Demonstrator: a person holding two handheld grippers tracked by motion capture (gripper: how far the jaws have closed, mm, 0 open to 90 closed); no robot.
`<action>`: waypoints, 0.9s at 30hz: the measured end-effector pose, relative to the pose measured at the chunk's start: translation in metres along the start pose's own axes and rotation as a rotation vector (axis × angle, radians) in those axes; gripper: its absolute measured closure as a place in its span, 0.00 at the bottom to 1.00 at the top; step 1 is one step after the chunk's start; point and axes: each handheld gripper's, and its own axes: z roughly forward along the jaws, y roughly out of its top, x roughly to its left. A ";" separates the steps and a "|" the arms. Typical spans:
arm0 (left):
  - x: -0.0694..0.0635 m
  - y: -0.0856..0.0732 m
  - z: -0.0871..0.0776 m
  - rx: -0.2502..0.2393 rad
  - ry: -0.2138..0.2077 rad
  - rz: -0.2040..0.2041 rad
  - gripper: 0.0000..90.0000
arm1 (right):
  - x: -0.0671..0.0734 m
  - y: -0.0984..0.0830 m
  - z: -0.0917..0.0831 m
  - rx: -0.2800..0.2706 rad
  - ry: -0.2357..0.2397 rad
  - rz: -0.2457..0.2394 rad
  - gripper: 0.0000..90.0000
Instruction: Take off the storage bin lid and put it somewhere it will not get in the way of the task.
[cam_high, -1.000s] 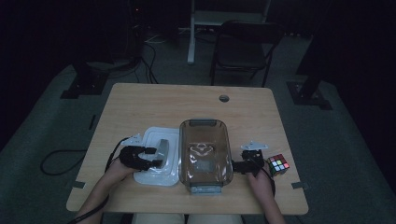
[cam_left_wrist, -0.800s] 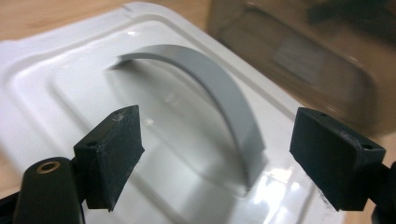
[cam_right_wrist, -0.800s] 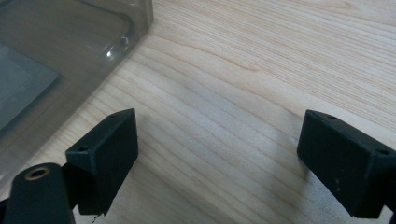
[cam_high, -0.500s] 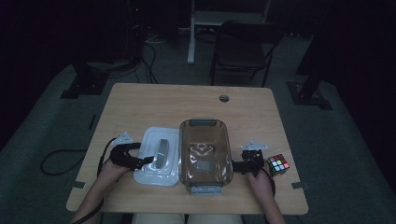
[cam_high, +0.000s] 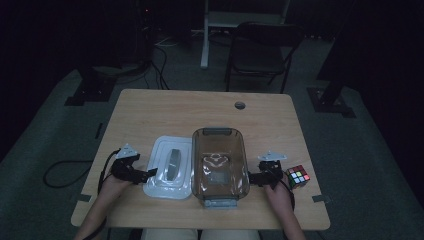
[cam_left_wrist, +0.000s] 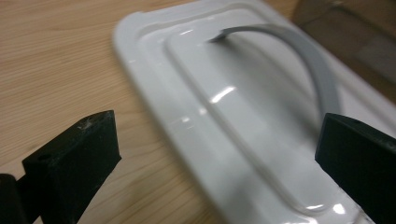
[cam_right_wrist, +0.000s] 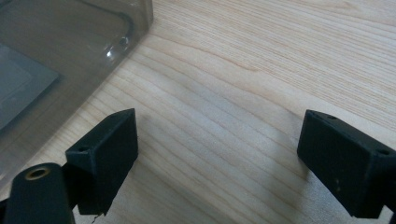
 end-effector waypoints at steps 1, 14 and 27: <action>0.002 -0.001 -0.001 0.001 0.025 -0.012 0.01 | 0.000 0.000 0.000 0.000 0.000 0.000 0.13; 0.018 -0.021 -0.012 0.020 0.220 -0.146 0.01 | 0.000 0.000 0.000 0.000 0.000 0.000 0.13; 0.032 -0.037 -0.023 0.067 0.433 -0.290 0.01 | 0.000 0.000 0.000 0.001 0.000 0.001 0.14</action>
